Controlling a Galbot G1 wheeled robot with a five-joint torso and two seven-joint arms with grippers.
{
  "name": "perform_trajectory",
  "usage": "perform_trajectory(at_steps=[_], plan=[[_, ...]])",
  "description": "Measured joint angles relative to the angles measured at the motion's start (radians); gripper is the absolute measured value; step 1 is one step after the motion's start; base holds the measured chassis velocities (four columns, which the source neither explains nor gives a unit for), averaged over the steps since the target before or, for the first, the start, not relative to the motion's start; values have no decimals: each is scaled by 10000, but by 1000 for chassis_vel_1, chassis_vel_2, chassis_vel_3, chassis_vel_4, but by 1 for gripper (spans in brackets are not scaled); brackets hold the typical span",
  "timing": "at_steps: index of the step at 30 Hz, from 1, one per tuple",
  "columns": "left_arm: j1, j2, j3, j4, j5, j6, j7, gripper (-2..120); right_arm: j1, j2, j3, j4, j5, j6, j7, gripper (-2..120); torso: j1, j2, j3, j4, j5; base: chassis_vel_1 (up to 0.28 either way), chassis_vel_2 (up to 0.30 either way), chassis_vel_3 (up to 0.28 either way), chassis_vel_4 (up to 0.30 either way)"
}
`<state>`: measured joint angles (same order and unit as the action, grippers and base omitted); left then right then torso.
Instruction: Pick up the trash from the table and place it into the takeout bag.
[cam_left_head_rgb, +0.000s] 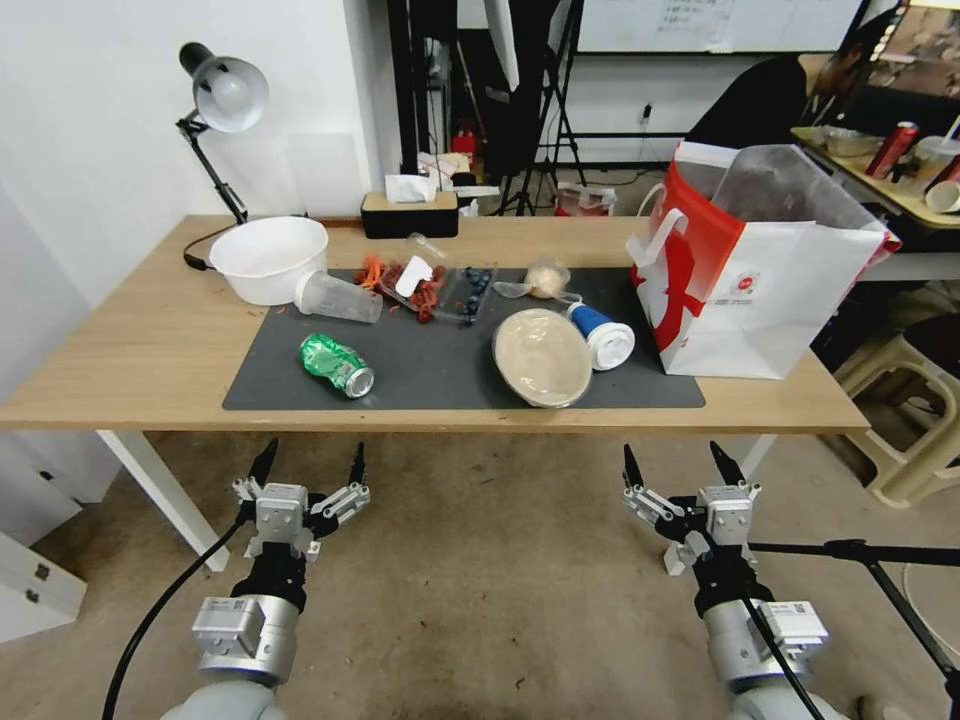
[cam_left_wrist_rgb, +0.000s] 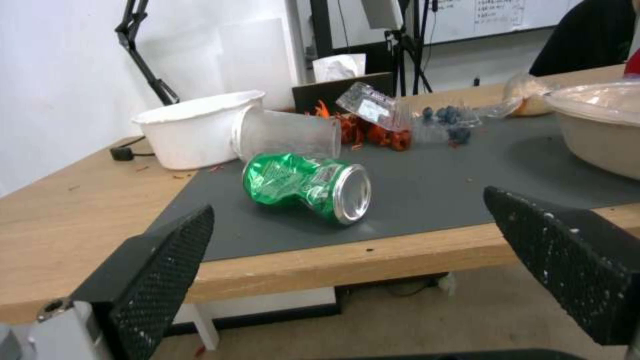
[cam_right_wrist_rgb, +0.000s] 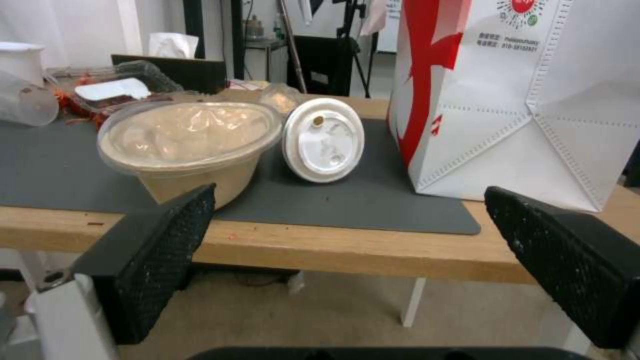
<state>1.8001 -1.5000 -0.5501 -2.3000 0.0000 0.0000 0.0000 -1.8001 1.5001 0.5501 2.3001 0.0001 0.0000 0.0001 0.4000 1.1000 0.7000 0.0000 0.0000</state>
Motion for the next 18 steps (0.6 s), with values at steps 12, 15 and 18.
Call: perform_trajectory(at_steps=[12, 15, 18], plan=[[0, 0, 0, 0, 0, 0, 0, 100, 0, 0, 0, 0, 0, 0, 0, 100, 0, 0, 0, 0, 0, 0, 0, 0, 0], [0, 0, 0, 0, 0, 0, 0, 100, 0, 0, 0, 0, 0, 0, 0, 100, 0, 0, 0, 0, 0, 0, 0, 0, 0], [0, 0, -1, 0, 0, 0, 0, 100, 0, 0, 0, 0, 0, 0, 0, 100, 0, 0, 0, 0, 0, 0, 0, 0, 0]])
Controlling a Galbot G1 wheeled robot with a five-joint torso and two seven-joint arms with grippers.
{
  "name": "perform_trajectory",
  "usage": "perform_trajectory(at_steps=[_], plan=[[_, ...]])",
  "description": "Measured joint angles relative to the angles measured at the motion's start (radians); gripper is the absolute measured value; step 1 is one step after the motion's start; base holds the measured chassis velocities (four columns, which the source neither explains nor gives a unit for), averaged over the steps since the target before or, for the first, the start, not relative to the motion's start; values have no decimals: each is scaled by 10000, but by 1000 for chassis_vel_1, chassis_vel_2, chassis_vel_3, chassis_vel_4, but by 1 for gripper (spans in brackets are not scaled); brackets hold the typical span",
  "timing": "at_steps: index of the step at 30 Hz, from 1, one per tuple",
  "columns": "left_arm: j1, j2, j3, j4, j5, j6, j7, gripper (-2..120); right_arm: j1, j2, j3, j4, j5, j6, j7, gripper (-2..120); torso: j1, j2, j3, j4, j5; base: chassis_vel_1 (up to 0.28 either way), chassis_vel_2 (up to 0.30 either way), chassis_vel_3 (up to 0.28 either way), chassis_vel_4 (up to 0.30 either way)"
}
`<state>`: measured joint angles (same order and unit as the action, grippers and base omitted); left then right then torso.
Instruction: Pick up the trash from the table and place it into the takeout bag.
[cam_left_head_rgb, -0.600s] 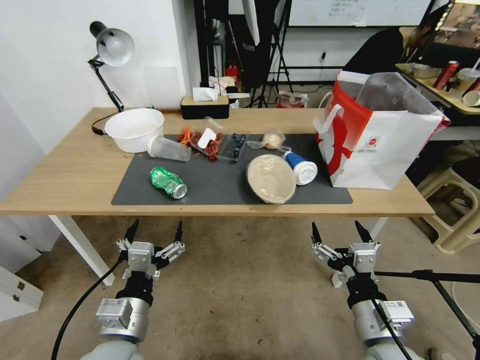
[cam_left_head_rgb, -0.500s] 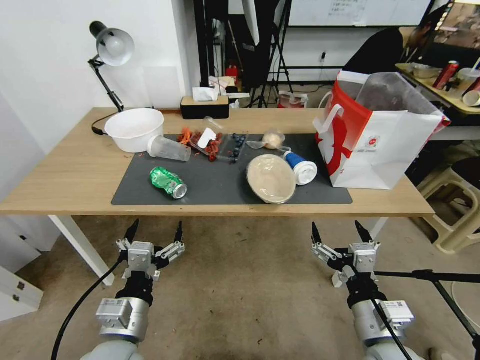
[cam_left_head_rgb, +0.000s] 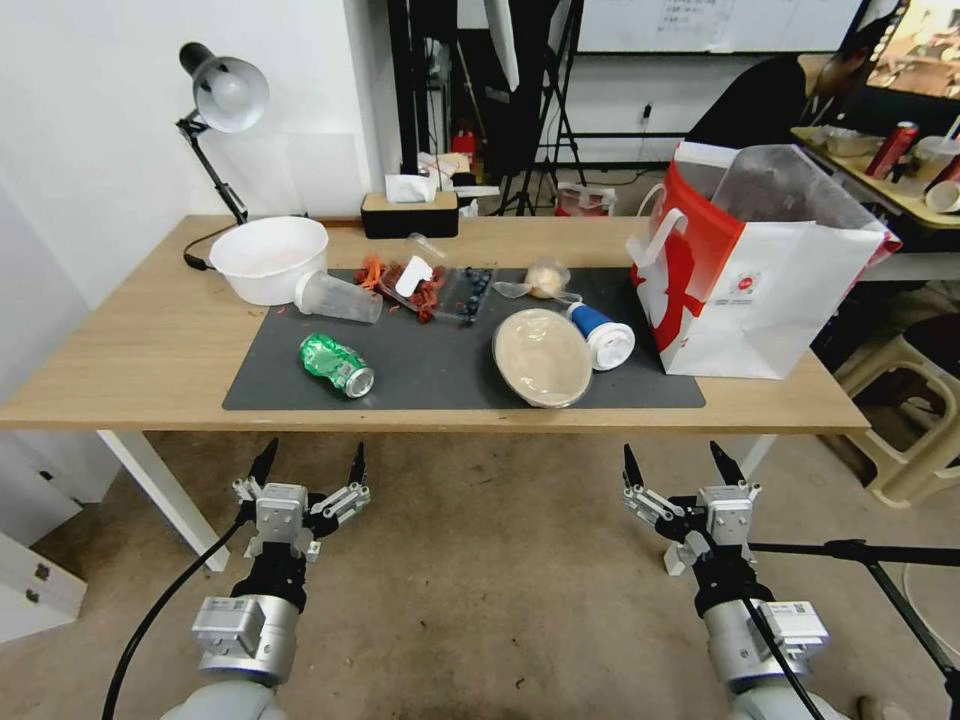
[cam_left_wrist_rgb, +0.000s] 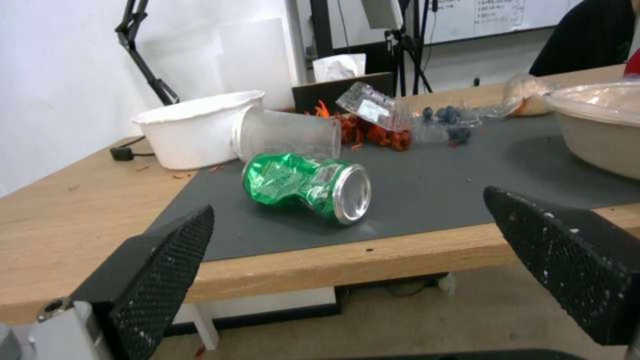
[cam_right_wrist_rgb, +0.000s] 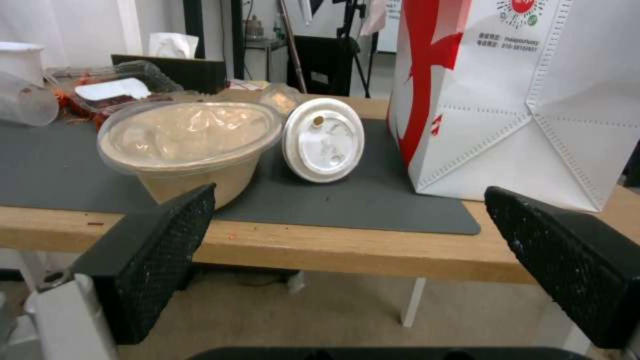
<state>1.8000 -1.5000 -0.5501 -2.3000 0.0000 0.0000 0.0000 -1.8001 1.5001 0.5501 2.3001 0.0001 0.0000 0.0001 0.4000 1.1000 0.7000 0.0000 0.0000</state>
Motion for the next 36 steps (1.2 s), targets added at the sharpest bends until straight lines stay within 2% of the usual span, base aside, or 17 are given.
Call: perform_trajectory(at_steps=[7, 8, 9, 13, 16, 27, 32, 33, 35, 36], plan=[[-49, -39, 63, -20, -85, 182, -24, 100, 58, 55, 23, 41, 25, -190, 44, 100, -1, 0, 0, 1, 1, 0, 0, 0, 0], [-151, -134, 219, -108, -243, 523, -78, 100, 159, 160, 91, 113, 71, -505, 131, 100, 0, 0, 0, 1, -1, 0, 0, 0, 0], [-151, -134, 219, -108, -243, 523, -78, 100, 159, 160, 91, 113, 71, -505, 131, 100, 0, 0, 0, 1, -1, 0, 0, 0, 0], [-655, -579, 912, -532, -992, 2153, -374, 100, 694, 697, 449, 499, 331, -2124, 595, 100, 1, -1, 0, 0, 1, 0, 0, 0, 0], [-760, -695, 1095, -595, -1211, 2412, -459, 100, 874, 786, 512, 514, 617, -2351, 686, 100, 1, 0, 0, -3, 0, 0, 0, 0, 0], [-809, -785, 1156, -463, -1332, 2212, -524, 100, 1274, 537, 381, 178, 1979, -2016, 715, 100, 0, -1, 0, 0, 1, 0, 0, 0, 0], [-905, -754, 1144, -328, -1321, 2121, -492, 100, 1796, 222, 169, -258, 3647, -1416, 409, 100, 0, -1, 1, -3, 0, 0, 0, 0, 0], [-905, -754, 1144, -328, -1321, 2121, -492, 100, 1796, 222, 169, -258, 3647, -1416, 409, 100, 0, -1, 1, -3, 0, 0, 0, 0, 0], [-908, -764, 1113, -278, -1313, 2035, -480, 100, 2304, 33, -53, -623, 4791, -1327, 284, 100, 0, -1, 1, 0, 0, 0, 0, 0, 0], [-908, -764, 1113, -278, -1313, 2035, -480, 100, 2304, 33, -53, -623, 4791, -1327, 284, 100, 0, -1, 1, 0, 0, 0, 0, 0, 0]])
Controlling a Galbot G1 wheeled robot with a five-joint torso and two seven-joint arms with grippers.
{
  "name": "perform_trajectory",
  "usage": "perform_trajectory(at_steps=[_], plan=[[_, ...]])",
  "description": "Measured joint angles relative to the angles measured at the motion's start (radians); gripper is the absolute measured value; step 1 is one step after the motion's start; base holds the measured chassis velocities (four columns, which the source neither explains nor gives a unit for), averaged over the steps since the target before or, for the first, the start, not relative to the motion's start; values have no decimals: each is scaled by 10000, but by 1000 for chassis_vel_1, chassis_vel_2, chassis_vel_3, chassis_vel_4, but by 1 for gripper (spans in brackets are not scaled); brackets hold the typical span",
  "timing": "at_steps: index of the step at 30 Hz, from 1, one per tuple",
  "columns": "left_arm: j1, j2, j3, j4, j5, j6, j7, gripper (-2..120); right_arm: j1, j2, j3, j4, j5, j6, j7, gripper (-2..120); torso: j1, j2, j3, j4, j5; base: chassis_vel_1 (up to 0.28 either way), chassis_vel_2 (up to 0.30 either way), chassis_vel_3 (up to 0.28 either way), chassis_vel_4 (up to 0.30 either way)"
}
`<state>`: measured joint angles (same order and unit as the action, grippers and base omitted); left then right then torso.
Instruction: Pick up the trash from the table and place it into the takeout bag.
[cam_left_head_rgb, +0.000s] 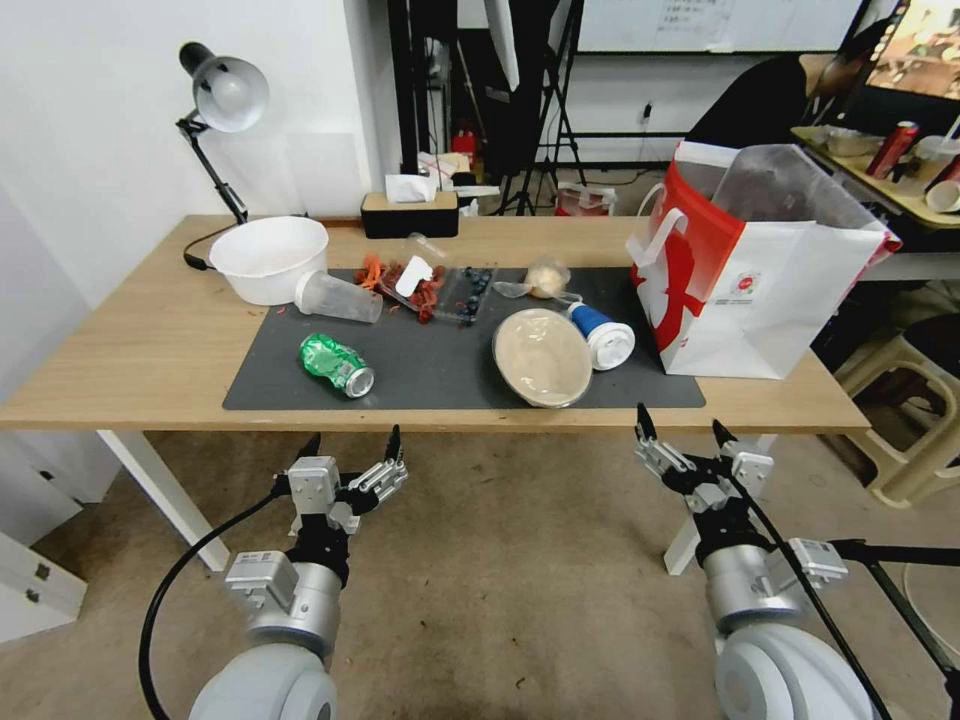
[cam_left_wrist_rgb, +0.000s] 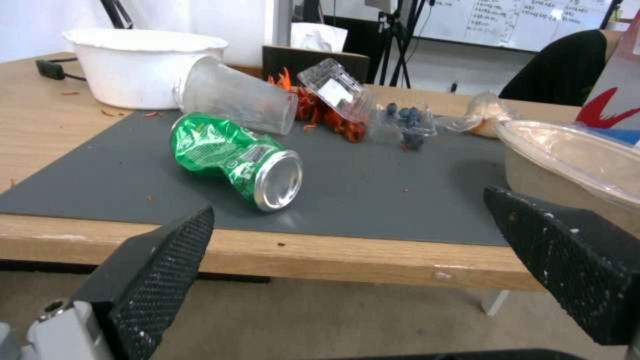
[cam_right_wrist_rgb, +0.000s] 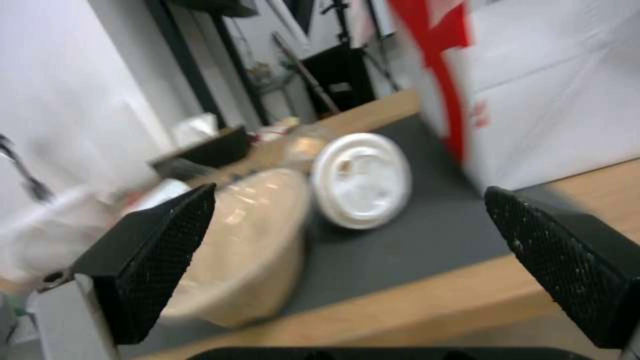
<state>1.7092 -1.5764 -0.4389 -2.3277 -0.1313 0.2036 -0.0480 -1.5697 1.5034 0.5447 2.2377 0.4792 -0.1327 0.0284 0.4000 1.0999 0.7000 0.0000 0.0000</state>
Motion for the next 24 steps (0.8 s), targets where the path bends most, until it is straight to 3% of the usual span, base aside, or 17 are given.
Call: perform_trajectory(at_steps=[3, 11, 20, 24], plan=[[5, -38, -65, 7, 12, -73, 3, 100, 775, -251, -373, -530, 1720, -156, 92, 100, 0, 0, 0, 1, 0, 0, 0, 0, 0], [55, -129, -174, 3, 57, -141, 7, 100, 2102, -440, -985, -1467, 4014, -1050, 1074, 100, 0, 0, 0, 0, 0, 0, 0, 0, 0], [88, -170, -247, 3, 81, -186, 0, 100, 2745, -308, -1482, -2065, 4439, -1317, 1621, 97, 0, 0, -1, 1, -1, 0, 0, 0, 0], [93, -169, -303, 27, 81, -260, -15, 100, 2866, -213, -1592, -2198, 4496, -1377, 1753, 84, 1, 0, -1, 0, -2, 0, 0, 0, 0]])
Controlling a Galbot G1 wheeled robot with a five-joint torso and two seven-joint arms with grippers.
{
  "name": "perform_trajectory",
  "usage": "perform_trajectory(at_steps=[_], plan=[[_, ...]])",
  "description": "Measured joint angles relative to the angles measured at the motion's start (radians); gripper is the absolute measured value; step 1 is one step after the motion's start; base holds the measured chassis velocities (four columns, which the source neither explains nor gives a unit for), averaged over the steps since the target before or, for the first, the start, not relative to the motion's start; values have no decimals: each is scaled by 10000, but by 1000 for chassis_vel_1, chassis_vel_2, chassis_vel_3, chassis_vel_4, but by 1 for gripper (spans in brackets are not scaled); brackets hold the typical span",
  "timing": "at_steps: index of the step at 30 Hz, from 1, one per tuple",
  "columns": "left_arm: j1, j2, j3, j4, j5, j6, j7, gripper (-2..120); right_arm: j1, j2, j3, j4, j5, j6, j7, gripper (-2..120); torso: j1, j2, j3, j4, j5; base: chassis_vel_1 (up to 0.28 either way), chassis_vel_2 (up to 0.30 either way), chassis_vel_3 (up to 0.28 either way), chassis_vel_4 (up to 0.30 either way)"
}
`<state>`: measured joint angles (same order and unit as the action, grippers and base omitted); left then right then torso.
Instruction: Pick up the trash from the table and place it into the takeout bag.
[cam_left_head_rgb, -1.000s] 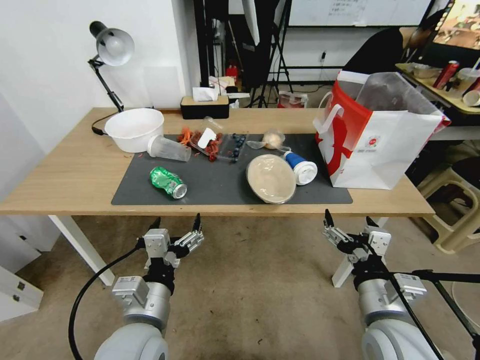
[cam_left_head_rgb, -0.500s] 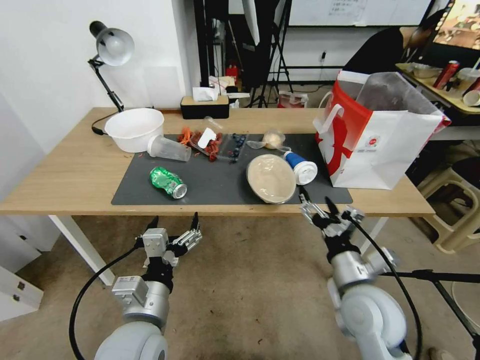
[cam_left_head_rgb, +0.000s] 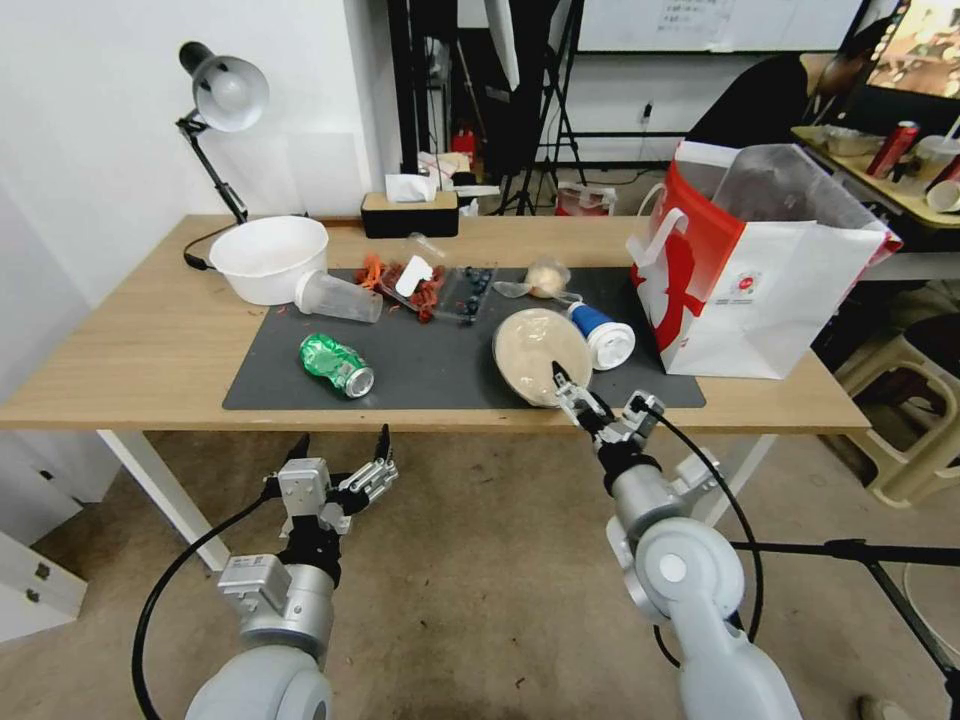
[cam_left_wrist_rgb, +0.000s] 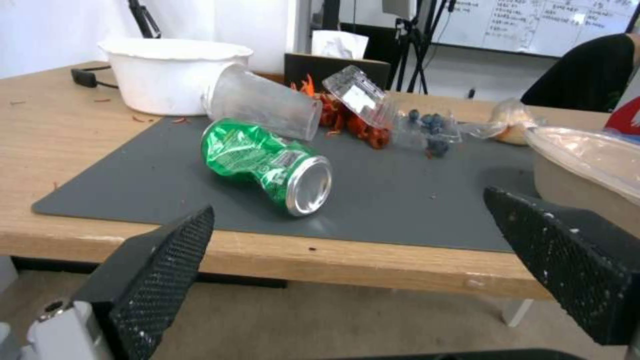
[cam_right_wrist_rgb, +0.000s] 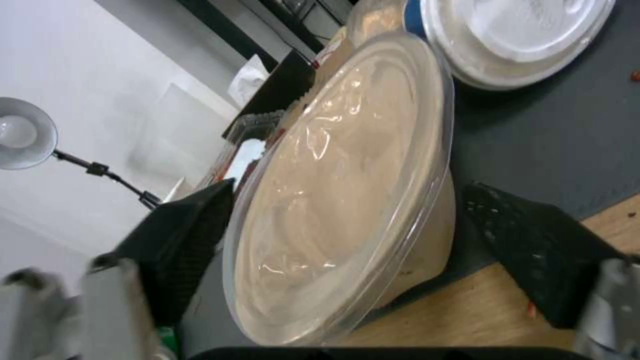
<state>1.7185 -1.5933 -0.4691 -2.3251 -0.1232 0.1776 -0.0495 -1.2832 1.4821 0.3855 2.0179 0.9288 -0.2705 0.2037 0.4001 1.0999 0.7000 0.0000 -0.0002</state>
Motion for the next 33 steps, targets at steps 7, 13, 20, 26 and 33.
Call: perform_trajectory(at_steps=[7, 13, 20, 26, 33], plan=[[-7, 4, -15, 61, -4, -90, -24, 100, -28, 58, -33, 67, 26, -63, 112, 55, 0, 0, 0, 0, 1, 0, 0, 0, 0], [-30, 21, 3, 100, -4, -92, -26, 100, -97, 60, 13, 150, 35, -85, 147, 36, -2, 0, 0, 0, 1, 0, 0, 0, 0], [-48, 55, 13, 179, -5, -126, -29, 100, -145, 55, 48, 209, 15, -82, 160, 12, -2, 0, 0, 0, 1, 0, 0, 0, 0], [-76, 83, 13, 202, -19, -158, -29, 100, -184, 24, 69, 384, -39, 11, -9, 0, -2, 0, 0, 0, 2, 0, 0, 0, 0], [-54, 101, 1, 206, -25, -267, -30, 100, 25, -370, 655, 1156, 176, 636, -1011, 0, -2, 0, 0, 0, 3, 0, 0, 0, 0]])
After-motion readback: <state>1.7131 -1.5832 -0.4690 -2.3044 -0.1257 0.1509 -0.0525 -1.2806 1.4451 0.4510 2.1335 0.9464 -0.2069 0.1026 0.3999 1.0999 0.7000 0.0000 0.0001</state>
